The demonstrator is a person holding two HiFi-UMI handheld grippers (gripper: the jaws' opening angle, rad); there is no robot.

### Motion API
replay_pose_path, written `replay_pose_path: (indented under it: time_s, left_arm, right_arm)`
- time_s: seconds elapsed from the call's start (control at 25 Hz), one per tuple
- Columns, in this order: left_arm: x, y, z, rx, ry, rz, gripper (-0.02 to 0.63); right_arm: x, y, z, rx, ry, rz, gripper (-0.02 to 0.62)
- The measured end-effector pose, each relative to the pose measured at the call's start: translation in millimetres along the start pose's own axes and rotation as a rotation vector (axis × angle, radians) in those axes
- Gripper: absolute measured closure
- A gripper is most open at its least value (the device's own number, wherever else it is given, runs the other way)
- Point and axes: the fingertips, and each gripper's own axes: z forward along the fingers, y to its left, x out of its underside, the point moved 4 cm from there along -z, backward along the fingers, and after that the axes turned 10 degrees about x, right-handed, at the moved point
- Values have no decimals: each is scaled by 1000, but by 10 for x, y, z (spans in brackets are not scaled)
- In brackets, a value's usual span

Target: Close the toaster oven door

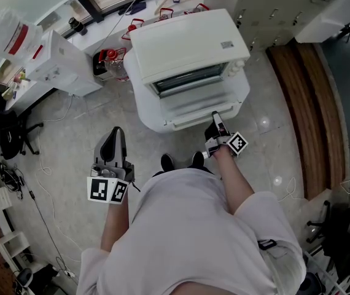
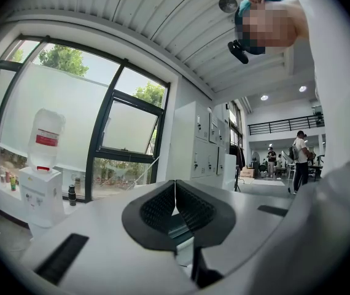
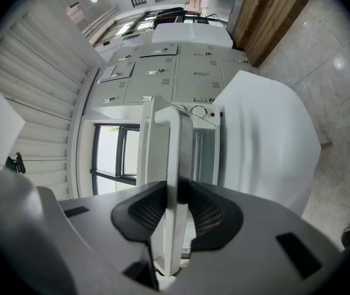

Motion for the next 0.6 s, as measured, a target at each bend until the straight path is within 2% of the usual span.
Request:
replay_pose_path:
  time_s: [0.44, 0.6]
  left_arm:
    - [15, 23, 3, -2, -13, -4, 586]
    - [22, 54, 3, -7, -12, -2, 586]
  right_arm:
    - [-85, 323, 193, -64, -27, -38, 469]
    - [-106, 469, 289, -89, -43, -22, 468]
